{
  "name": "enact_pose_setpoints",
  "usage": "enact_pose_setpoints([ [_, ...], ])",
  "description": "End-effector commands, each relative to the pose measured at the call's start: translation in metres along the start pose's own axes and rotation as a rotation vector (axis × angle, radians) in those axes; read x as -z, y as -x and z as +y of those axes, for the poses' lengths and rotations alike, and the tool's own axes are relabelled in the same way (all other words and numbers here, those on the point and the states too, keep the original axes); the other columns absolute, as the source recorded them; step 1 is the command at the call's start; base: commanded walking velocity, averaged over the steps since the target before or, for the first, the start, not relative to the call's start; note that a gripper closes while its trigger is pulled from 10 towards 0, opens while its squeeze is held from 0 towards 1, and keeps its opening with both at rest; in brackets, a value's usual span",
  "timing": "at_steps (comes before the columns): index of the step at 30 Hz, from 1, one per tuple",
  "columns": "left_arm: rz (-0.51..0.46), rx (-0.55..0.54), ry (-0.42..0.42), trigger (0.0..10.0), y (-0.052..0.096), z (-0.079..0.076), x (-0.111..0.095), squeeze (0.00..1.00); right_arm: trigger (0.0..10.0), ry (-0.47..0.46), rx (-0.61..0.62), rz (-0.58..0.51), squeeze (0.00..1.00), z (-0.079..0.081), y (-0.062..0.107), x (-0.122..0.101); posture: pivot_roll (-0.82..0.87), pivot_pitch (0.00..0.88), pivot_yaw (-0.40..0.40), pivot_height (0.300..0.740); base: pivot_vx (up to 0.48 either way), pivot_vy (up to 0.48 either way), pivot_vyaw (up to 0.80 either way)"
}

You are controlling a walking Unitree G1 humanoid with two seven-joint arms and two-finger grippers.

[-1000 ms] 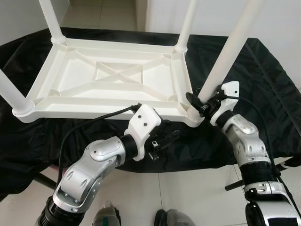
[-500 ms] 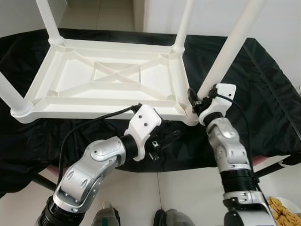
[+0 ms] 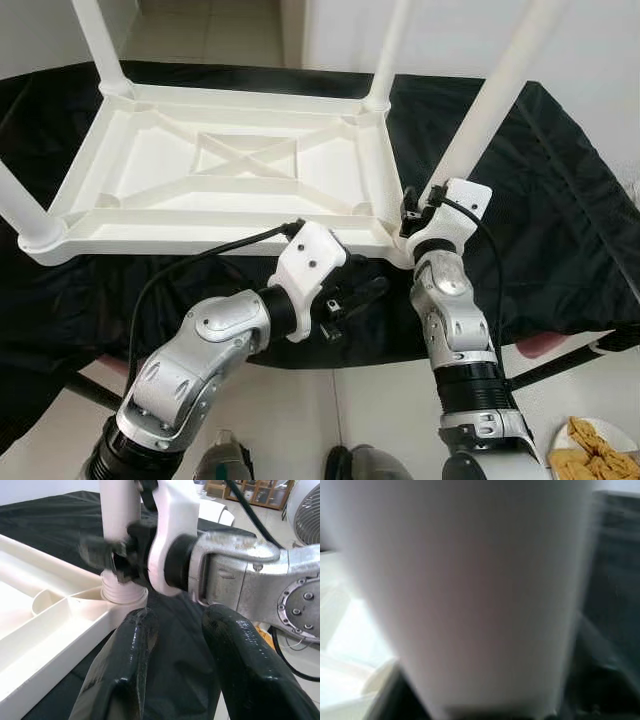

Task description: Building children table

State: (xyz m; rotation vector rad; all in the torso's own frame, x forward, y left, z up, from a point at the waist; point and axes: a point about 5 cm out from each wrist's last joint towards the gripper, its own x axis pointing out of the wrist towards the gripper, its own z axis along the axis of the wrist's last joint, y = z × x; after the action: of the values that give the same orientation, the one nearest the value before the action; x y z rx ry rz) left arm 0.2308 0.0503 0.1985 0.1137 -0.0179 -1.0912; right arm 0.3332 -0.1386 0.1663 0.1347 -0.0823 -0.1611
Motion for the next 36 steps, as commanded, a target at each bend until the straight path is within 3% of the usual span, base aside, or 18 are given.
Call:
enact_pose_setpoints([
  [1, 0.000, -0.006, 0.000, 10.0, -0.003, -0.001, -0.001, 0.00, 10.0, -0.011, 0.013, 0.046, 1.00, -0.010, 0.001, 0.011, 0.05, 0.082, -0.068, 0.740, 0.000, 0.000, 0.00],
  [7, -0.002, -0.008, 0.001, 10.0, -0.003, -0.001, -0.001, 0.00, 10.0, -0.002, -0.005, 0.033, 1.00, -0.014, 0.000, 0.009, 0.05, 0.078, -0.073, 0.740, 0.000, 0.000, 0.00],
  [12, -0.007, -0.010, 0.002, 10.0, -0.004, -0.001, -0.001, 0.00, 10.0, -0.026, -0.087, 0.005, 1.00, -0.019, -0.001, 0.003, 0.05, 0.075, -0.075, 0.740, 0.000, 0.000, 0.00],
  [13, -0.008, -0.010, 0.002, 10.0, -0.004, -0.001, -0.001, 0.00, 10.0, -0.027, -0.151, 0.003, 1.00, -0.019, -0.001, 0.002, 0.05, 0.074, -0.075, 0.740, 0.000, 0.000, 0.00],
  [14, -0.008, -0.010, 0.004, 10.0, -0.004, -0.001, -0.001, 0.00, 10.0, -0.022, -0.233, 0.007, 0.00, -0.018, -0.001, 0.002, 0.05, 0.072, -0.073, 0.740, 0.000, 0.000, 0.00],
  [15, -0.008, -0.010, 0.004, 10.0, -0.004, -0.001, -0.001, 0.00, 10.0, -0.022, -0.233, 0.007, 0.00, -0.018, -0.001, 0.002, 0.05, 0.072, -0.073, 0.740, 0.000, 0.000, 0.00],
  [17, -0.009, -0.008, 0.004, 10.0, -0.004, 0.000, -0.002, 0.00, 10.0, 0.008, -0.400, 0.002, 0.00, -0.019, 0.002, 0.001, 0.05, 0.070, -0.069, 0.740, 0.000, 0.000, 0.00],
  [18, -0.009, -0.008, 0.004, 10.0, -0.004, 0.000, -0.002, 0.00, 10.0, 0.008, -0.400, 0.002, 0.00, -0.019, 0.002, 0.001, 0.05, 0.070, -0.069, 0.740, 0.000, 0.000, 0.00],
  [19, -0.009, -0.006, 0.004, 10.0, -0.004, 0.000, -0.002, 0.00, 10.0, 0.032, -0.478, -0.001, 0.00, -0.021, 0.003, 0.000, 0.05, 0.069, -0.067, 0.740, 0.000, 0.000, 0.00],
  [22, -0.009, -0.006, 0.004, 10.0, -0.004, 0.000, -0.002, 0.00, 10.0, 0.048, -0.523, -0.003, 0.00, -0.023, 0.003, -0.001, 0.05, 0.069, -0.067, 0.740, 0.000, 0.000, 0.00],
  [25, -0.006, -0.004, 0.002, 10.0, -0.004, 0.000, -0.002, 0.00, 10.0, 0.104, -0.656, -0.005, 0.00, -0.034, 0.002, -0.006, 0.05, 0.073, -0.064, 0.740, 0.000, 0.000, 0.00],
  [36, -0.003, -0.011, 0.003, 10.0, -0.003, 0.000, -0.003, 0.00, 10.0, 0.202, -0.762, 0.036, 0.00, -0.059, -0.012, -0.008, 0.06, 0.087, -0.055, 0.740, 0.000, 0.000, 0.00],
])
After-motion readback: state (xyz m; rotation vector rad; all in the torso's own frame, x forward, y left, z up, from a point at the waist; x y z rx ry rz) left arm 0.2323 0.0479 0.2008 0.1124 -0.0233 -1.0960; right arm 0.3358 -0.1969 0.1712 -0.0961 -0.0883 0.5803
